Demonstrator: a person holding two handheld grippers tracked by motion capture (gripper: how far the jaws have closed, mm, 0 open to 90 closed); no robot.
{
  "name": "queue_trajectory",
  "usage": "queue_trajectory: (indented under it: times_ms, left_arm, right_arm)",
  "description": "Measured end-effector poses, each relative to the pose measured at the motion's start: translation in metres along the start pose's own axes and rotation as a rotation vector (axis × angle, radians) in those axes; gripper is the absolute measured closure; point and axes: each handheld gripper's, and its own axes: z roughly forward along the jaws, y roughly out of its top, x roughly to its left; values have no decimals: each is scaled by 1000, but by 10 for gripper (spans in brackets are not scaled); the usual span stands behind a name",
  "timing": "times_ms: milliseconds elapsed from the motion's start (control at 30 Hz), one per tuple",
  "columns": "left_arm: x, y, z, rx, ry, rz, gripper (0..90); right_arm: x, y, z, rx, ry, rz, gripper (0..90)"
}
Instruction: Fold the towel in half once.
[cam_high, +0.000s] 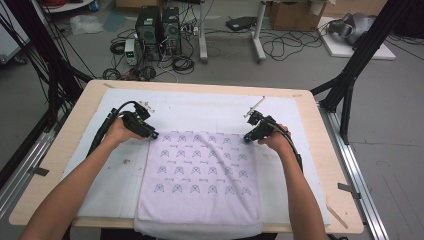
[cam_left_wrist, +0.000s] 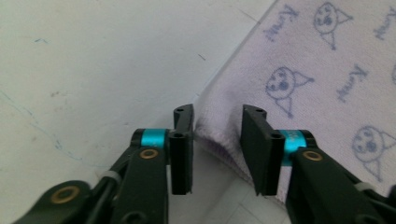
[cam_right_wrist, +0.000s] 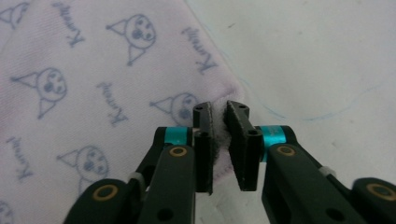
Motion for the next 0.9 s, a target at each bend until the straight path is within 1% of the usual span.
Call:
queue_trajectory:
  times_ms: [67, 100, 133, 167, 200, 267, 300, 367, 400, 433, 533, 600, 633, 667, 700, 733, 767, 900]
  left_arm:
    - [-3, 1, 1, 8, 8, -6, 735]
    - [-4, 2, 1, 5, 14, -12, 802]
    - [-5, 3, 1, 11, 25, -18, 816]
    - [-6, 3, 0, 10, 30, -13, 844]
    - [-5, 4, -1, 34, 34, 10, 856]
    - [-6, 5, -1, 34, 44, 0, 864]
    - [-7, 6, -1, 39, 53, 4, 866]
    - [-8, 7, -2, 34, 66, 13, 867]
    - [-8, 8, -4, 36, 78, 27, 867]
    - [-8, 9, -6, 22, 82, 22, 868]
    - [-5, 12, -13, -2, 105, 38, 868]
    - [-3, 20, -17, 4, 122, 59, 868]
    - [-2, 26, -21, -12, 131, 62, 868]
    - [-2, 30, -24, -23, 142, 69, 868]
    - [-1, 36, -27, -30, 156, 78, 868]
    - [0, 42, -30, -35, 164, 78, 869]
    - [2, 48, -32, -38, 174, 89, 868]
    - [9, 66, -41, -68, 202, 102, 868]
  right_arm:
    - [1, 1, -1, 8, -11, -5, 843]
    - [2, 2, -2, 11, -17, -7, 849]
    - [3, 2, -3, 13, -25, -8, 851]
    - [5, 3, -3, 13, -32, -10, 854]
    - [6, 3, -4, 15, -51, -24, 854]
    - [9, 5, -6, 16, -81, -38, 857]
    - [11, 5, -7, 3, -103, -47, 858]
    - [12, 5, -9, -8, -136, -49, 860]
    - [13, 5, -10, -13, -150, -50, 861]
    - [14, 5, -12, -22, -164, -52, 862]
    - [14, 6, -20, -59, -195, -39, 863]
    - [13, 6, -26, -89, -223, -31, 864]
    - [13, 6, -28, -101, -231, -30, 865]
    - [12, 7, -31, -111, -254, -29, 865]
    - [12, 8, -32, -118, -263, -25, 865]
    - [11, 9, -34, -131, -281, -22, 865]
    - [9, 9, -37, -146, -292, -17, 865]
    - [0, 14, -48, -195, -329, 12, 865]
